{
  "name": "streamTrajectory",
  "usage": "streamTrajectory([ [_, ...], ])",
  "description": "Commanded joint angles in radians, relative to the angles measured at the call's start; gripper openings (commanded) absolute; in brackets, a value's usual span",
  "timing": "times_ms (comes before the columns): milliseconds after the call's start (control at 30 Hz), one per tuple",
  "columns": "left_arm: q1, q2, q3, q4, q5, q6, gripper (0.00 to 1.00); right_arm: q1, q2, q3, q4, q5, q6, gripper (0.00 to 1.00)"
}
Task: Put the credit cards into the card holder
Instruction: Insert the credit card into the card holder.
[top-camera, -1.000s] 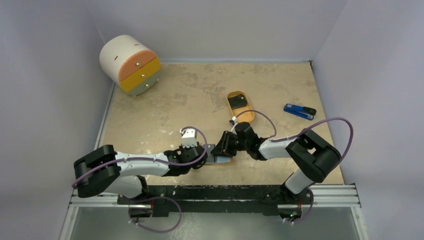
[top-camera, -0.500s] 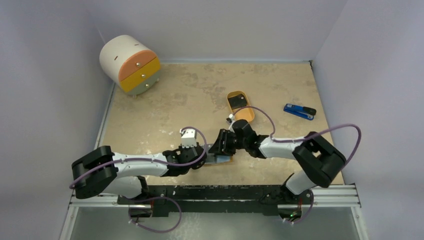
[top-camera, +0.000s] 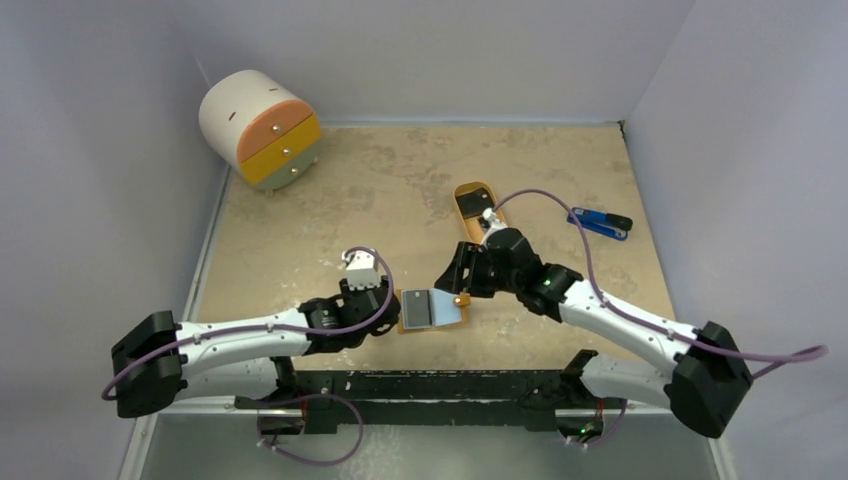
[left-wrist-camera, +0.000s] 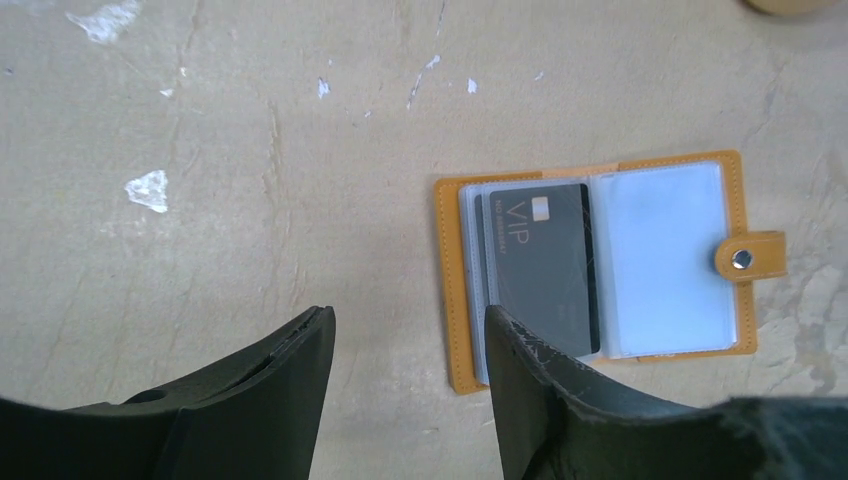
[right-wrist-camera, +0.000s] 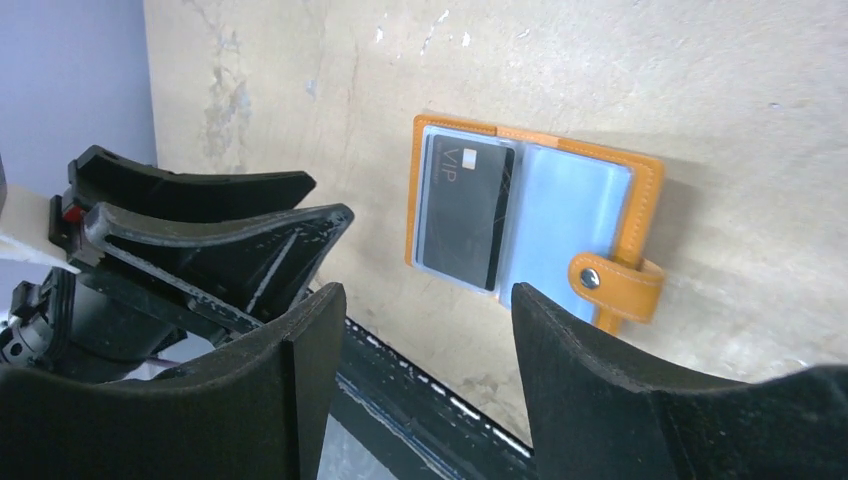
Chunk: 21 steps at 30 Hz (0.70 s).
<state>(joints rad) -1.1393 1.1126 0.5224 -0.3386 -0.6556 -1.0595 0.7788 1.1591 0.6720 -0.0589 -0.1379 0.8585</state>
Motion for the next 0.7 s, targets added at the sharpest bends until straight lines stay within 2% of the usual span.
streamTrajectory([
  [0, 0.000, -0.069, 0.079, -0.086, -0.077, -0.005, 0.57, 0.001, -0.113, 0.024, -0.155, 0.111, -0.030, 0.63],
  [100, -0.001, -0.111, 0.097, -0.082, -0.061, 0.014, 0.55, 0.001, -0.177, -0.029, -0.142, 0.136, -0.018, 0.58],
  [200, -0.001, -0.104, 0.102, 0.025, 0.028, 0.067, 0.52, 0.001, -0.194, -0.078, -0.106, 0.136, 0.000, 0.54],
  [433, -0.001, 0.107, 0.153, 0.192, 0.195, 0.108, 0.40, -0.001, -0.098, -0.120, 0.000, 0.072, 0.019, 0.44],
  [667, 0.000, 0.212, 0.127, 0.202, 0.148, 0.073, 0.35, 0.001, -0.034, -0.150, 0.054, 0.043, 0.009, 0.44],
])
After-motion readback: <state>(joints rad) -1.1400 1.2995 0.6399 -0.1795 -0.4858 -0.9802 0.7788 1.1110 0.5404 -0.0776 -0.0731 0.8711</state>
